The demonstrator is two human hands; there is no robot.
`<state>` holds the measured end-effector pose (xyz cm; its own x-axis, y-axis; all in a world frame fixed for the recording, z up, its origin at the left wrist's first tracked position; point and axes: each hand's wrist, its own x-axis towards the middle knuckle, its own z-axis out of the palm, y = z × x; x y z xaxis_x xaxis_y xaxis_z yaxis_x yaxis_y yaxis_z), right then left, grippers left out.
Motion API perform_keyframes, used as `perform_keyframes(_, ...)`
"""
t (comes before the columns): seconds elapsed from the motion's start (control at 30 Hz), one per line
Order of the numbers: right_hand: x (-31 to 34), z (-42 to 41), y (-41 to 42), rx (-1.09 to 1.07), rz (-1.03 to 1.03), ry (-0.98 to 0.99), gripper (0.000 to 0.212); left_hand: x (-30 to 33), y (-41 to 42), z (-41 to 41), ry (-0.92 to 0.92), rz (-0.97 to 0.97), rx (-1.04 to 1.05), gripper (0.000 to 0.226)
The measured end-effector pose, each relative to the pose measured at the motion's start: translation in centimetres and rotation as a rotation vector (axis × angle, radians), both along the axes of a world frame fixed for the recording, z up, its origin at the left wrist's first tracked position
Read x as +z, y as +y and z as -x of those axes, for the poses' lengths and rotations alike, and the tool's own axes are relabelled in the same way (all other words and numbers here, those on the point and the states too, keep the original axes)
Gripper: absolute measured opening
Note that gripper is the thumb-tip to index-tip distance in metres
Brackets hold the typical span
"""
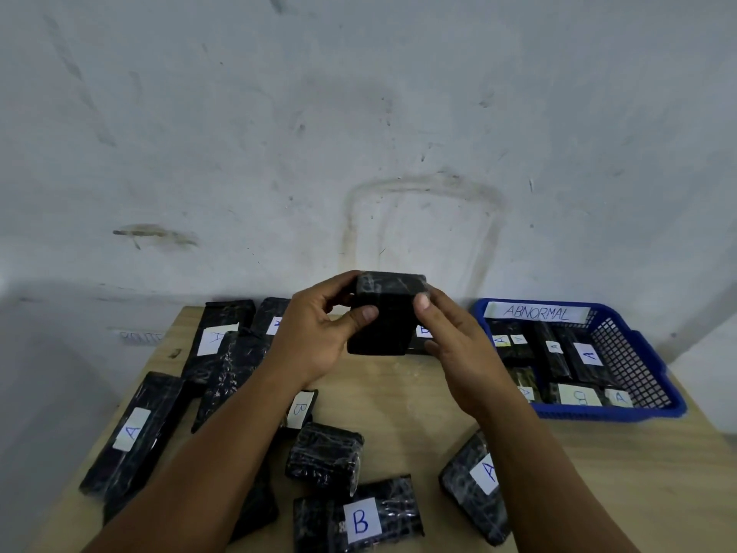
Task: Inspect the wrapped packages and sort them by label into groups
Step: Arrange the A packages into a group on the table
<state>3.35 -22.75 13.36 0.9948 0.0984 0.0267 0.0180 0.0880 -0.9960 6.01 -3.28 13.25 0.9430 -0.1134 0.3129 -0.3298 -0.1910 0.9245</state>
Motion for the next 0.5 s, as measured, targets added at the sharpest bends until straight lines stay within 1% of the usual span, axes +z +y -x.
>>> perform_keyframes(0.1, -1.8, -0.4, -0.8, 0.045, 0.09, -0.021, 0.037, -0.8, 0.1, -0.2, 0.124, 0.178, -0.046, 0.034)
perform_keyframes(0.17, -3.1, -0.5, -1.0, 0.023, 0.135, -0.015, 0.035, -1.6, 0.1, -0.4, 0.211, 0.219, -0.051, 0.029)
perform_keyframes(0.2, -3.7, -0.5, -1.1, 0.012, 0.13, 0.002, 0.032, -2.1, 0.2, -0.5, 0.244, 0.198, -0.047, 0.03)
perform_keyframes(0.27, -4.7, -0.3, -1.1, 0.005, 0.075, 0.064, 0.03, -3.2, 0.6, -0.9, 0.278, 0.077, -0.022, 0.033)
perform_keyframes(0.33, -5.8, 0.1, -1.0, 0.031, -0.026, 0.16, 0.036, -4.3, 0.7, -1.2, 0.313, -0.016, -0.004, 0.033)
perform_keyframes(0.43, -7.5, 0.4, -0.7, 0.088, -0.128, 0.317, 0.052, -6.1, 0.6, -1.2, 0.38, -0.009, -0.054, 0.024)
perform_keyframes(0.5, -8.5, 0.4, -0.6, 0.134, -0.175, 0.394, 0.057, -7.5, 0.5, -1.4, 0.412, -0.028, -0.09, 0.022)
